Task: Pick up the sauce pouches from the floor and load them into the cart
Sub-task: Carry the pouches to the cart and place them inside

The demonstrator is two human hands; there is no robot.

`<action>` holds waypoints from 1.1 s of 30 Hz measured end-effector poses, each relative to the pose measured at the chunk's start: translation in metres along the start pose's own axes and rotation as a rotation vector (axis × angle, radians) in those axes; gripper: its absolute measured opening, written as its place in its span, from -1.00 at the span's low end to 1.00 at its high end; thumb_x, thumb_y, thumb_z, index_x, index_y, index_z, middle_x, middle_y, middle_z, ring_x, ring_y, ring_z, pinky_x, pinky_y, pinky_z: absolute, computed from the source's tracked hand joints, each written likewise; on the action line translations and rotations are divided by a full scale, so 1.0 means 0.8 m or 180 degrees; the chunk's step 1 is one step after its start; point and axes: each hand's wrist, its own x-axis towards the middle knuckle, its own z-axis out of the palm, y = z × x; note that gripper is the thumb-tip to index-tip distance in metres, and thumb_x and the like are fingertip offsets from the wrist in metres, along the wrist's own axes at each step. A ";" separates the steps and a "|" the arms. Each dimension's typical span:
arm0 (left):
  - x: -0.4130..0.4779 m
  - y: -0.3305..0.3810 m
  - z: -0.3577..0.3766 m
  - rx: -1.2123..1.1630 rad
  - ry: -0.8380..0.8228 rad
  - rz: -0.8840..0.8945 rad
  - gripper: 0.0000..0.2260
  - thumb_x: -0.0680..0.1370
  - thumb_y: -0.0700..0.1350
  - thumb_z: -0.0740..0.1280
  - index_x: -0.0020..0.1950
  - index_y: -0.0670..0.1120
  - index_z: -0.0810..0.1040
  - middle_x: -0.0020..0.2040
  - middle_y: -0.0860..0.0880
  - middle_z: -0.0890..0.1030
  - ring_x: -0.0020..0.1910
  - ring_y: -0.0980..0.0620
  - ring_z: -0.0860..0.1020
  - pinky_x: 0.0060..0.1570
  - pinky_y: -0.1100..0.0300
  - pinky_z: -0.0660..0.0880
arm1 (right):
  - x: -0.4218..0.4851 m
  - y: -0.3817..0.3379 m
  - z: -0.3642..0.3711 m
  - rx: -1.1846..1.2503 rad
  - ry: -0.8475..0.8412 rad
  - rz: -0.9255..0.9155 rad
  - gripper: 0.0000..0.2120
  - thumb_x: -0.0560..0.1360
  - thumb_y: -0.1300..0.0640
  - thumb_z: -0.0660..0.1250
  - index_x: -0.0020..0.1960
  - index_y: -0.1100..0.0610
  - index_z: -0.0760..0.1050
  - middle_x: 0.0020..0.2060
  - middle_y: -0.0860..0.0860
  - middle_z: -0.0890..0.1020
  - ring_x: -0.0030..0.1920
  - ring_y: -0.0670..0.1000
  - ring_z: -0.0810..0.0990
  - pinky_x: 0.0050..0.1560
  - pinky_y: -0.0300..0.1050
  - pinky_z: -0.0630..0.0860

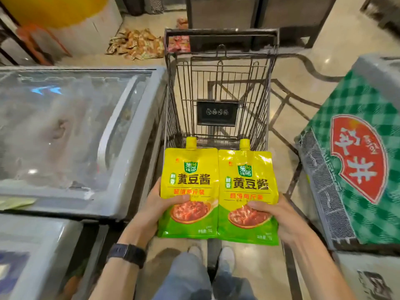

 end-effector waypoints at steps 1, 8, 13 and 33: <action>0.013 0.005 -0.001 0.0015 0.0046 0.0027 -0.01 0.02 0.01 0.74 0.39 -0.11 0.44 0.17 -0.18 0.68 0.13 -0.23 0.66 0.14 -0.20 0.57 | 0.015 -0.005 0.001 -0.0012 0.0050 0.0029 0.05 -0.23 0.01 0.75 0.22 0.24 0.51 0.02 0.20 0.70 0.00 0.19 0.70 0.02 0.09 0.62; 0.119 0.039 -0.006 -0.0060 0.0166 0.0100 -0.32 0.21 -0.20 0.66 0.26 -0.02 0.50 0.09 -0.08 0.72 0.02 -0.08 0.71 -0.12 0.08 0.64 | 0.103 -0.023 0.009 -0.0110 0.0383 0.0138 0.05 -0.19 -0.03 0.75 0.25 0.14 0.48 0.07 0.17 0.69 0.10 0.22 0.66 0.20 0.24 0.53; 0.221 0.057 -0.015 0.0256 0.0043 0.0163 -0.39 0.26 -0.15 0.62 0.26 -0.03 0.49 0.11 -0.09 0.71 0.06 -0.10 0.69 -0.06 0.03 0.65 | 0.169 -0.017 0.009 -0.0187 0.0676 0.0196 -0.01 -0.09 0.00 0.73 0.28 0.14 0.47 0.05 0.13 0.71 0.04 0.14 0.70 -0.08 -0.02 0.64; 0.650 0.015 0.012 0.2020 0.0363 0.0879 -0.41 0.31 -0.15 0.64 0.21 0.05 0.40 0.10 0.02 0.62 0.08 0.01 0.62 0.20 -0.09 0.55 | 0.412 0.126 -0.031 -0.1175 0.1101 0.0379 -0.31 0.17 0.03 0.67 0.21 -0.16 0.45 0.01 -0.22 0.62 0.04 -0.24 0.55 0.29 -0.14 0.42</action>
